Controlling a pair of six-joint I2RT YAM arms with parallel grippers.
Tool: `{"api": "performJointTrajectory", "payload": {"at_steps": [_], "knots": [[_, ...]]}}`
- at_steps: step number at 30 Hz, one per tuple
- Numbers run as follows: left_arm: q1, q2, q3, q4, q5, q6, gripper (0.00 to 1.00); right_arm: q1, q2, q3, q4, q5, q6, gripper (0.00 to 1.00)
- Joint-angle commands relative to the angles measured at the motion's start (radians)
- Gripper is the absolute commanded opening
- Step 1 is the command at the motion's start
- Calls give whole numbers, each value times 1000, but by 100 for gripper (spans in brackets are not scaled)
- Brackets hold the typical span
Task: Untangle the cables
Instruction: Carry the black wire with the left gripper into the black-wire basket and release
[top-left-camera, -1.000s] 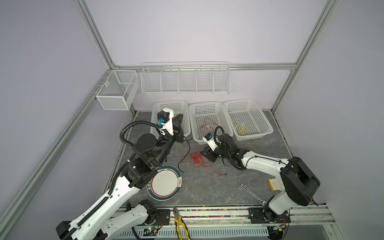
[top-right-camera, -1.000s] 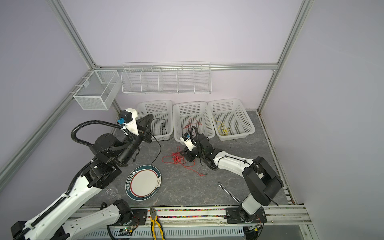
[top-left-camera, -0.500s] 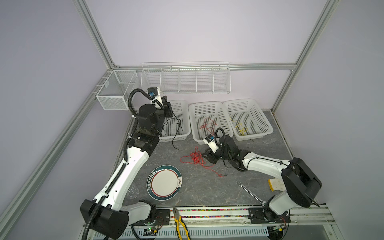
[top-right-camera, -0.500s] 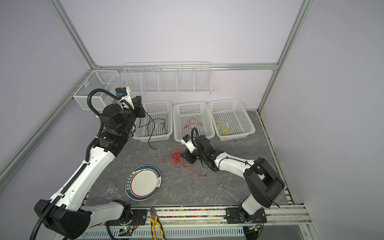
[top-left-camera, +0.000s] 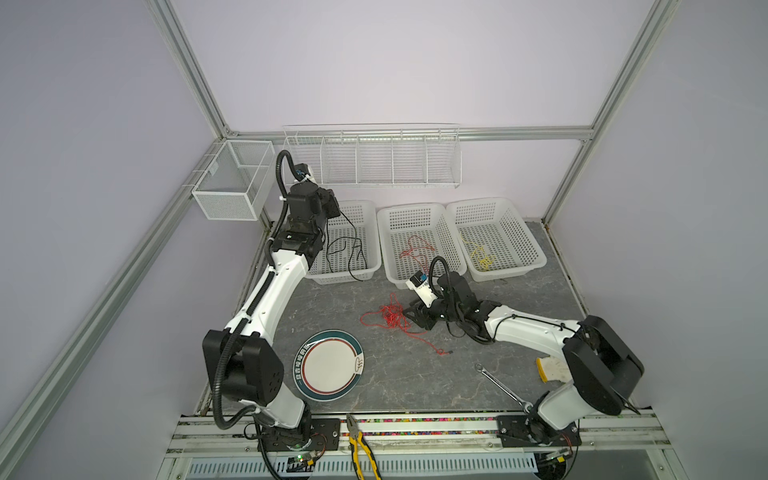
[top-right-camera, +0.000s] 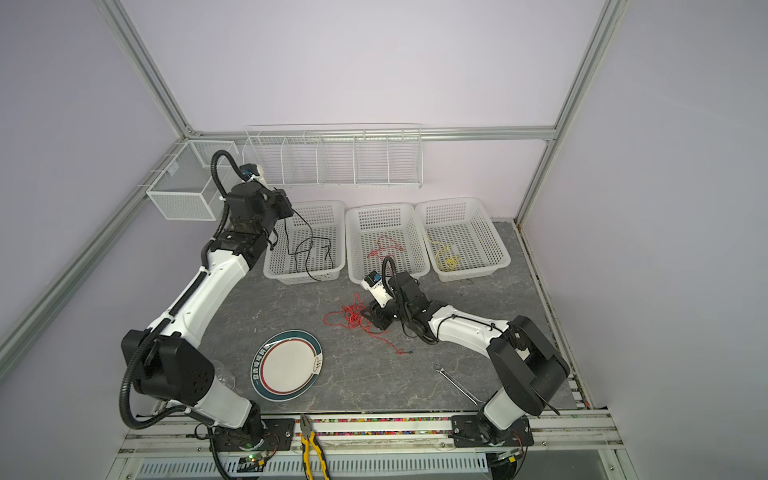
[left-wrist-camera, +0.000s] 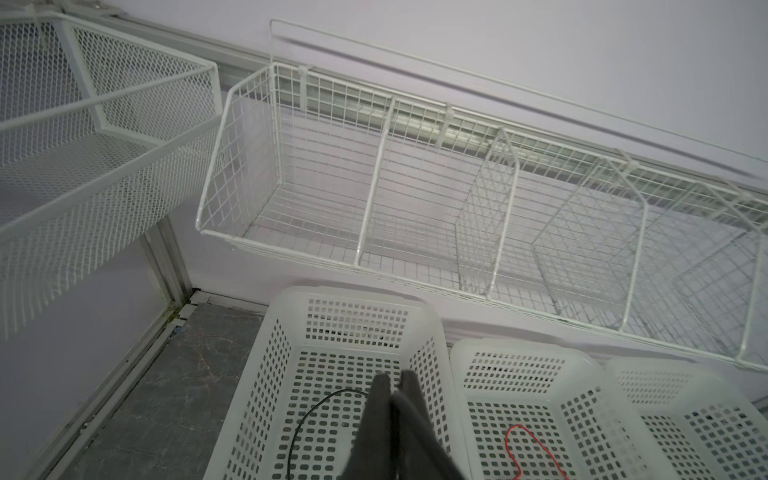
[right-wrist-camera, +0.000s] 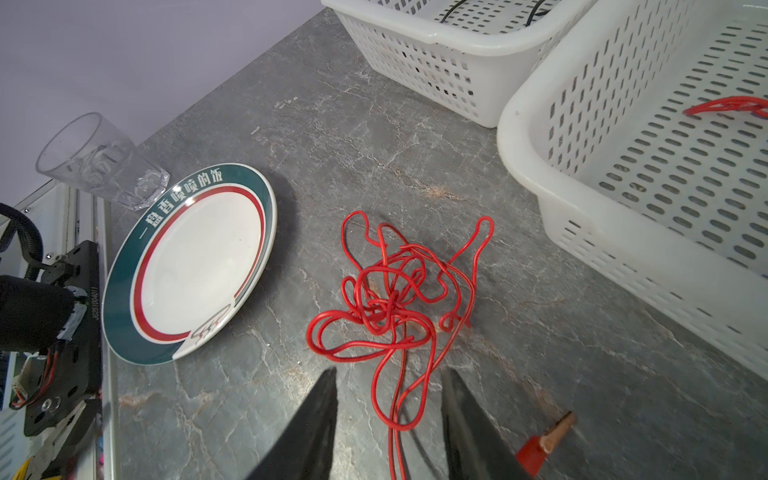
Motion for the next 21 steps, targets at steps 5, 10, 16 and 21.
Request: {"api": "performJointTrajectory", "payload": {"at_steps": [5, 10, 16, 21], "knots": [[0, 110, 17, -122, -73, -123, 0, 9, -46, -20, -4, -17, 2, 44], [-1, 174, 3, -161, -53, -144, 0, 13, -40, -14, -10, -23, 3, 44], [0, 225, -3, -190, -36, -150, 0, 18, -29, -8, -2, -28, 11, 44], [0, 279, 47, -228, -76, -154, 0, 24, -28, -8, -2, -28, 13, 44]]}}
